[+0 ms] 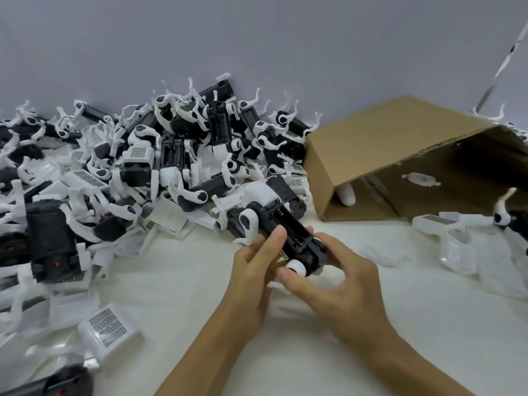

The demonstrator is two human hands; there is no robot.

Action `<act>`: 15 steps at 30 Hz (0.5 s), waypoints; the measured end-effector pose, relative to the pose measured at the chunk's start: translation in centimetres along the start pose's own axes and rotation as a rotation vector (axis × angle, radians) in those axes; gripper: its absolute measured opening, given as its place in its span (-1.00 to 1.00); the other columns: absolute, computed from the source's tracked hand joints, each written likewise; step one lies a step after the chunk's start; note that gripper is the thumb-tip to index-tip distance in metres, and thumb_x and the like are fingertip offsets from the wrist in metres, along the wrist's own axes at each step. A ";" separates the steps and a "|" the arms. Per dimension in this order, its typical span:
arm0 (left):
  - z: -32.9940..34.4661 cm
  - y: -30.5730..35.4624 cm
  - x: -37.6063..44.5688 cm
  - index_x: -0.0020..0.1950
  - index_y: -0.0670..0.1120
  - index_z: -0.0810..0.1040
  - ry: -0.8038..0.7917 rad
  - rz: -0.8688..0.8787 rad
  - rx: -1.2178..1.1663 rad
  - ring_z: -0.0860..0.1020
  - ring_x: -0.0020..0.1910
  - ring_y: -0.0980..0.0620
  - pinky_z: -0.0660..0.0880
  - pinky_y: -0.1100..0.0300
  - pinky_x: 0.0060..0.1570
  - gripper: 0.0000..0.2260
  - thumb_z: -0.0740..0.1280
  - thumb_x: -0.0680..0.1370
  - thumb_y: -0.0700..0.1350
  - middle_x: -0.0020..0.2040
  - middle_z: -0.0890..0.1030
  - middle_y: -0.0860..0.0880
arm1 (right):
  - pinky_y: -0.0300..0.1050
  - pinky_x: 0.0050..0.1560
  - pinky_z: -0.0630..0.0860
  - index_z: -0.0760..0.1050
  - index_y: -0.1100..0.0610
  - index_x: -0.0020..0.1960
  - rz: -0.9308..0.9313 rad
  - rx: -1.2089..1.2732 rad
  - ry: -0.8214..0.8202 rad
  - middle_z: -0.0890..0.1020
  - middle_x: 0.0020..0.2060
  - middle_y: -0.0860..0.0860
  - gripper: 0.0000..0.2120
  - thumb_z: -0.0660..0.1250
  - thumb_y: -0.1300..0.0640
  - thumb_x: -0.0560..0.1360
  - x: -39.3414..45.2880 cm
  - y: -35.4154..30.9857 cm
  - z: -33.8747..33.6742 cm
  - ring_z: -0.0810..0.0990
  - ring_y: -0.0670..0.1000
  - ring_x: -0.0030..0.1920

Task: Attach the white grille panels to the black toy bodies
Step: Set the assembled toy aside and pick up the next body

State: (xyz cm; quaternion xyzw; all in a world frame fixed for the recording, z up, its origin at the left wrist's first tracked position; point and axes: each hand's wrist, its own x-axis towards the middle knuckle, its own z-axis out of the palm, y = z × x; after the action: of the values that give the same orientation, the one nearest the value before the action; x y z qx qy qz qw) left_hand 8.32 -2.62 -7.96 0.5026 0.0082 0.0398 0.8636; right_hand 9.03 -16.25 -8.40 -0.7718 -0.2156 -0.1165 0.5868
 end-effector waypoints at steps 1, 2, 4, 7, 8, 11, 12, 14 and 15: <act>0.0 0.0 0.0 0.16 -0.21 0.68 0.002 -0.001 -0.002 0.67 0.10 -0.26 0.61 0.07 0.04 -0.53 0.44 0.45 0.14 0.18 0.66 -0.26 | -0.30 -0.06 0.51 0.61 -0.07 0.04 0.000 0.009 -0.013 0.71 -0.16 -0.13 -0.64 0.56 -0.15 0.31 0.1 0.1 0.0 0.67 -0.02 -0.06; 0.1 0.1 0.0 0.16 -0.20 0.68 0.004 0.008 0.001 0.67 0.11 -0.25 0.61 0.09 0.04 -0.53 0.44 0.45 0.14 0.17 0.66 -0.27 | -0.27 -0.01 0.52 0.61 -0.07 0.07 0.009 0.019 -0.031 0.72 -0.12 -0.14 -0.62 0.57 -0.12 0.31 0.2 0.1 0.1 0.68 -0.04 -0.03; 0.2 0.1 0.0 0.15 -0.16 0.69 -0.003 0.043 0.025 0.67 0.10 -0.23 0.61 0.12 0.04 -0.57 0.44 0.45 0.14 0.15 0.68 -0.25 | -0.31 0.06 0.50 0.57 -0.13 0.12 0.045 0.039 -0.061 0.71 -0.06 -0.20 -0.57 0.58 -0.12 0.29 0.1 0.3 0.3 0.66 -0.12 0.04; 0.1 -0.1 -0.2 0.13 -0.01 0.71 -0.011 0.085 0.151 0.68 0.11 -0.18 0.61 0.02 0.11 -0.61 0.48 0.42 0.20 0.12 0.71 -0.13 | -0.39 -0.02 0.49 0.58 -0.15 0.06 0.062 0.041 -0.058 0.71 -0.10 -0.21 -0.57 0.58 -0.22 0.25 0.0 0.3 0.2 0.67 -0.15 -0.01; 0.0 0.0 -0.3 0.12 0.02 0.71 -0.012 0.083 0.188 0.68 0.11 -0.16 0.61 -0.01 0.13 -0.60 0.49 0.41 0.23 0.11 0.72 -0.12 | -0.37 -0.06 0.51 0.59 -0.12 0.04 0.050 0.028 -0.059 0.71 -0.11 -0.18 -0.59 0.56 -0.24 0.26 0.0 0.3 0.1 0.68 -0.12 -0.03; -0.2 0.4 -0.6 0.09 0.05 0.71 -0.028 0.078 0.286 0.69 0.09 -0.09 0.62 0.08 0.10 -0.67 0.44 0.45 0.21 0.05 0.73 -0.10 | -0.31 0.00 0.52 0.60 -0.08 0.17 0.011 -0.028 -0.103 0.70 -0.02 -0.14 -0.54 0.57 -0.16 0.32 0.4 0.7 -0.3 0.66 -0.07 0.05; -0.2 0.5 -0.6 0.08 0.07 0.71 -0.023 0.100 0.350 0.69 0.09 -0.03 0.62 0.14 0.04 -0.69 0.43 0.46 0.20 0.03 0.74 -0.06 | -0.36 0.07 0.49 0.54 -0.14 0.27 0.033 -0.018 -0.129 0.67 0.08 -0.20 -0.45 0.59 -0.12 0.32 0.4 1.1 -0.3 0.62 -0.14 0.16; -0.2 0.6 -0.8 0.04 0.11 0.70 0.025 0.191 0.560 0.68 0.05 0.10 0.60 0.17 -0.03 -0.72 0.44 0.42 0.21 -0.02 0.74 0.08 | -0.45 0.23 0.37 0.33 -0.24 0.45 0.080 0.029 -0.177 0.50 0.30 -0.37 -0.19 0.61 -0.02 0.30 0.3 1.3 -0.1 0.43 -0.32 0.36; -0.2 0.7 -0.8 0.02 0.11 0.68 0.067 0.283 0.703 0.67 0.04 0.15 0.58 0.16 -0.02 -0.74 0.44 0.41 0.20 -0.03 0.72 0.14 | -0.43 0.32 0.32 0.22 -0.21 0.53 0.061 0.049 -0.194 0.41 0.39 -0.37 -0.10 0.59 0.04 0.30 0.1 1.4 -0.1 0.33 -0.32 0.44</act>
State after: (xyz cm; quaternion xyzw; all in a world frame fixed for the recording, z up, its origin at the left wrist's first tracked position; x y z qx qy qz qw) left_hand 7.44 -2.15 -7.46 0.7629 -0.0199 0.1698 0.6235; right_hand 9.80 -16.59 -9.52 -0.7711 -0.2506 -0.0184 0.5850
